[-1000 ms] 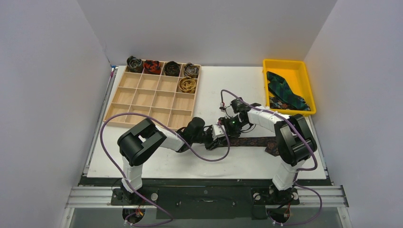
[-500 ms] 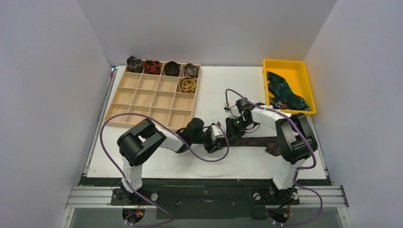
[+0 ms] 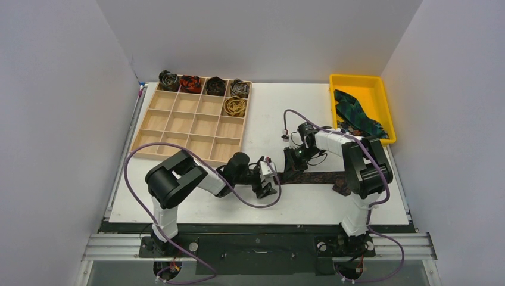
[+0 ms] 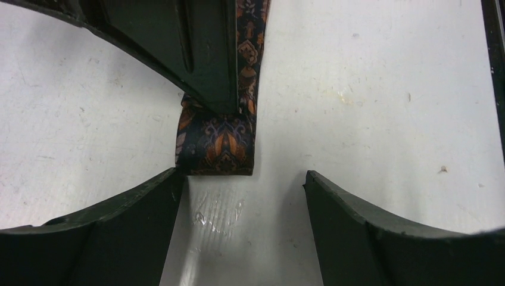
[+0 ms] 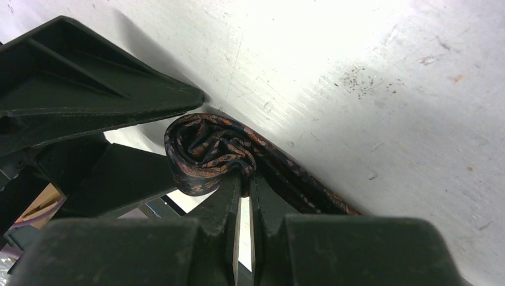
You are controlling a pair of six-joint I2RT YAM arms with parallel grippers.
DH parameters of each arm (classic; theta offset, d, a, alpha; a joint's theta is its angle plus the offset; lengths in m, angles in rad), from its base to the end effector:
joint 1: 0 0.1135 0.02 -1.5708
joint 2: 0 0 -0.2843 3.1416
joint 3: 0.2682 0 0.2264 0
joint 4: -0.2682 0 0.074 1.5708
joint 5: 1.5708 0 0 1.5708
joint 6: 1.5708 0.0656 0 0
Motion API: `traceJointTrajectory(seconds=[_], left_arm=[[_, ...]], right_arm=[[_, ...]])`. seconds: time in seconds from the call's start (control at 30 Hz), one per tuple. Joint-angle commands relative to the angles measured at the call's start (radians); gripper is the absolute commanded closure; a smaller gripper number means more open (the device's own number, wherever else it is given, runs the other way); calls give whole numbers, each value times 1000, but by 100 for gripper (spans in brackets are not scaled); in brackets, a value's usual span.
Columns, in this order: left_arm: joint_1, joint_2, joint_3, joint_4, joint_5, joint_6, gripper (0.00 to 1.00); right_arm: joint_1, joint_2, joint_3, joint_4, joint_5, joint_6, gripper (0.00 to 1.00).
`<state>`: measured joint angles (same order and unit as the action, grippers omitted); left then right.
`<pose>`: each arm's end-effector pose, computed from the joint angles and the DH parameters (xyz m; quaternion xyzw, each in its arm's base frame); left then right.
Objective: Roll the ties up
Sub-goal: Roll the tie at the center of the board.
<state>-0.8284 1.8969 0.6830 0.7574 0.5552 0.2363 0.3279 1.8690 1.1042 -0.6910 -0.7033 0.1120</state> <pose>0.2179 -0.2887 0.1420 0.5392 0.6298 -0.3708 0.4185 0.2863 0.1422 0.1542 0.1207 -0.9297 -0.3474 0.0224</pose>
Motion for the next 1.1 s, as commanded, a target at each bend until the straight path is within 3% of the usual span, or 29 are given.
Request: traceJointTrajectory(seconds=[0.0,0.27,0.37,0.5,0.53,0.67,0.73,0.87,1.07], left_arm=[[8,91,28,94,-5,-27,28],[9,199,51,254,49,-63,40],[8,242,33,308,44,-83,58],[7,241,13,289,31,-82,74],[7,231,9,232,24,-74,75],[7,138,15,18,-40,-2,75],[7,114,23,-71,-60,17,74],[0,93,40,-174,-99,29,71],[-5,94,59,-229,-114,27,70]], right_arm=[[7,66,-10,-24,87,-115,100],[11,105,31,-34,33,-158,100],[2,96,18,-13,20,-153,100],[-3,62,2,3,-4,-136,97],[-6,32,1,1,-13,-134,94],[-23,-107,1,-8,-39,-102,65],[-24,-151,3,-11,-76,-69,60],[15,-173,-24,47,-120,42,58],[71,-142,-53,136,-51,94,58]])
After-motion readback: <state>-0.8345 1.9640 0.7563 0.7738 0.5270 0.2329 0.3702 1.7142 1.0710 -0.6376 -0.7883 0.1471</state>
